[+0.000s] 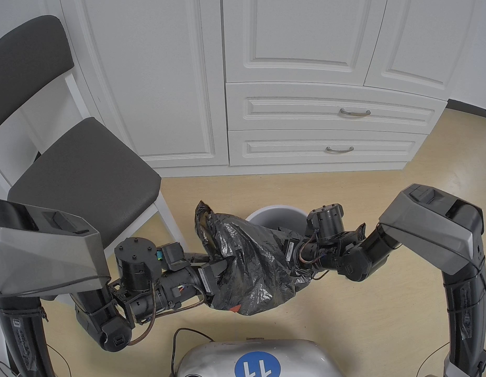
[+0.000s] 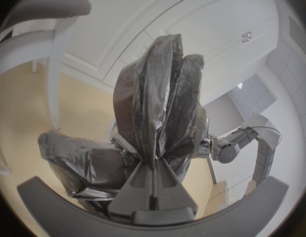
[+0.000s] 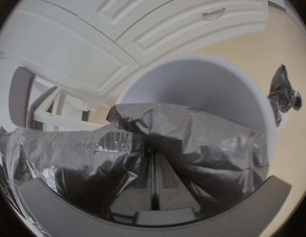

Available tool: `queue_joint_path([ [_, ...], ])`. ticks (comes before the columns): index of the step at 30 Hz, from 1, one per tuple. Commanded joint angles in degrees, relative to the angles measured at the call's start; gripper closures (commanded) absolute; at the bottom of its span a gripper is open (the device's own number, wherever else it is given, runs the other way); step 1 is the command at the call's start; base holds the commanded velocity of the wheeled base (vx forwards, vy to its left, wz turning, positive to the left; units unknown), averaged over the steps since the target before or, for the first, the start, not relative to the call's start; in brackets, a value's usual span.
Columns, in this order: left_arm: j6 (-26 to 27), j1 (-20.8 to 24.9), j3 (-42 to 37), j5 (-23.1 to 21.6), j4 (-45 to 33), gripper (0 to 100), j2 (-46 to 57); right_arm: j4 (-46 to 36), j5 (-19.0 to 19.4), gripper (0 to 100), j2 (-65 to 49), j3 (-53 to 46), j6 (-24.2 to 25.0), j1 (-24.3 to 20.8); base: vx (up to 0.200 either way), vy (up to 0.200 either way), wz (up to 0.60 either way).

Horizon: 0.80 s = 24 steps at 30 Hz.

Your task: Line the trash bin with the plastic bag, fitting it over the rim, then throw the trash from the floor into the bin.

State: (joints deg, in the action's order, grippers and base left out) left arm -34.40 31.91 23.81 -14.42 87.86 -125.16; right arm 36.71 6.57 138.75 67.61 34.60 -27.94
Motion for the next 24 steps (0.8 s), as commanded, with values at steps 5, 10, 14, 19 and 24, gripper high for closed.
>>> queue_joint_path([
  [5, 2.67, 3.42, 7.04, 0.53, -10.95, 100, 3.61, -6.21, -0.07, 100, -10.96, -1.87, -2.87, 2.19, 0.0, 0.0, 0.0],
  [10, 2.67, 2.71, 11.0, 1.68, -18.16, 100, 5.98, -5.5, -0.07, 100, -12.02, -3.45, -5.15, 2.19, 0.0, 0.0, 0.0],
  [14, 2.76, 1.75, 16.01, 4.49, -25.1, 100, 6.51, -5.5, 0.02, 100, -11.66, -3.54, -5.24, 2.19, 0.0, 0.0, 0.0],
  [19, 2.76, 0.6, 18.82, 7.04, -34.16, 100, 8.62, -5.42, -0.15, 100, -9.82, -2.66, -5.24, 2.1, 0.0, 0.0, 0.0],
  [24, 2.85, 0.52, 21.98, 7.13, -43.56, 100, 11.25, -4.89, -0.07, 100, -12.54, -1.95, -5.07, 5.35, 0.0, 0.0, 0.0],
])
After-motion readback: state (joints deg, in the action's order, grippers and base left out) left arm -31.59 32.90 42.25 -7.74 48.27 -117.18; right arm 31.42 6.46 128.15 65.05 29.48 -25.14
